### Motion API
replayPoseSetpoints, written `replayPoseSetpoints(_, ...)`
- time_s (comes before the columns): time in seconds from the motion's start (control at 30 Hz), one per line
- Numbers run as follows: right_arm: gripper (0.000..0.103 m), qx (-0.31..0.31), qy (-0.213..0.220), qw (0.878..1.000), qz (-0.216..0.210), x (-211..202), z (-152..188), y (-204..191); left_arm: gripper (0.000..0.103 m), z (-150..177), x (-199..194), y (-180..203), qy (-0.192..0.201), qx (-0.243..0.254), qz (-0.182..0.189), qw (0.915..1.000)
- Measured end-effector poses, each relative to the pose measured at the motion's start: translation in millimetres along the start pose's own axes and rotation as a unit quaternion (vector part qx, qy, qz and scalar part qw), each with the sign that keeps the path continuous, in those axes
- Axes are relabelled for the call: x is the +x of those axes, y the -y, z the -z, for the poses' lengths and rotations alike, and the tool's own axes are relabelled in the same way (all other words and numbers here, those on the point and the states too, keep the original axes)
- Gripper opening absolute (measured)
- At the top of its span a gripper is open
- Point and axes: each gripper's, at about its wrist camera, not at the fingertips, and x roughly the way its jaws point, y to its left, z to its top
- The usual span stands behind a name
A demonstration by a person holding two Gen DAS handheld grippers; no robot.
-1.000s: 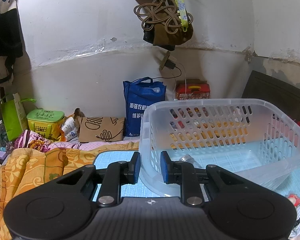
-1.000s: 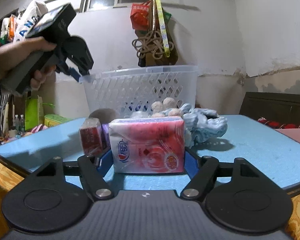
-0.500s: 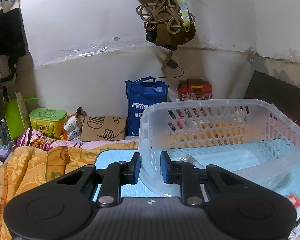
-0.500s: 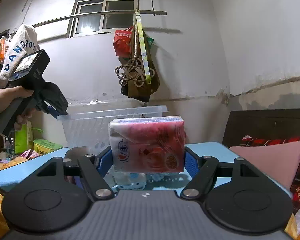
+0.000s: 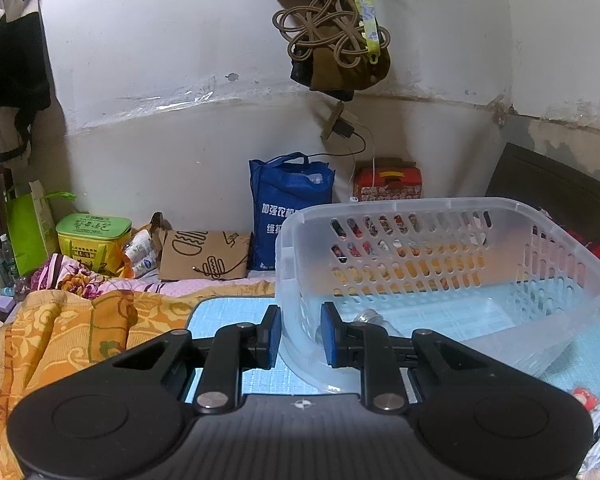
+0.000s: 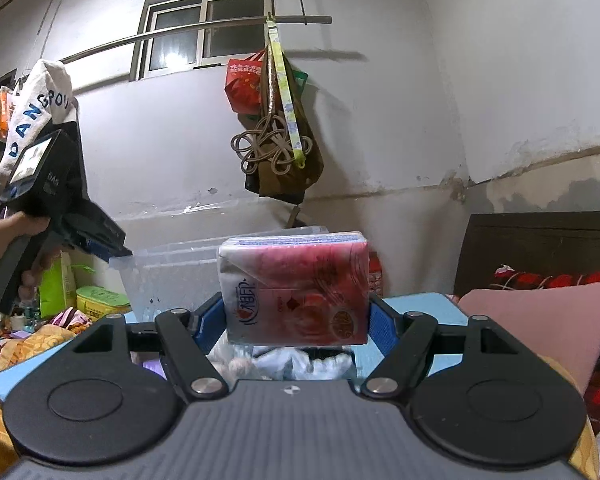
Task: Organize objects
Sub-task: 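Carry the tissue pack into the white basket and release it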
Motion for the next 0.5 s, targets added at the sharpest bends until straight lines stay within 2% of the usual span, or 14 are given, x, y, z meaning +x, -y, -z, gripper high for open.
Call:
replayPoseSetpoints(0.17, 0.075, -0.007, 0.01, 1.0, -0.004, 13.4, -24.6, 3.9, 0.026, 0.1, -0.9, -3.2, -0.001, -0.005, 0.007, 1.0)
replayPoseSetpoints(0.27, 0.075, -0.004, 0.001, 1.0, -0.016, 26.2, -37.0, 8.5, 0.026, -1.0, 0.1, -4.4, -0.001, -0.006, 0.008, 0.9999)
replayPoseSetpoints(0.4, 0.075, -0.038, 0.001, 0.999, -0.021, 44.1, -60.3, 11.9, 0.026, -1.9, 1.4, -5.8, -0.001, -0.007, 0.011, 0.9999)
replayPoseSetpoints(0.5, 0.075, -0.031, -0.016, 0.998, -0.045, 65.6, -81.9, 22.3, 0.026, -2.1, 2.3, -6.2, -0.001, -0.006, 0.01, 0.9999)
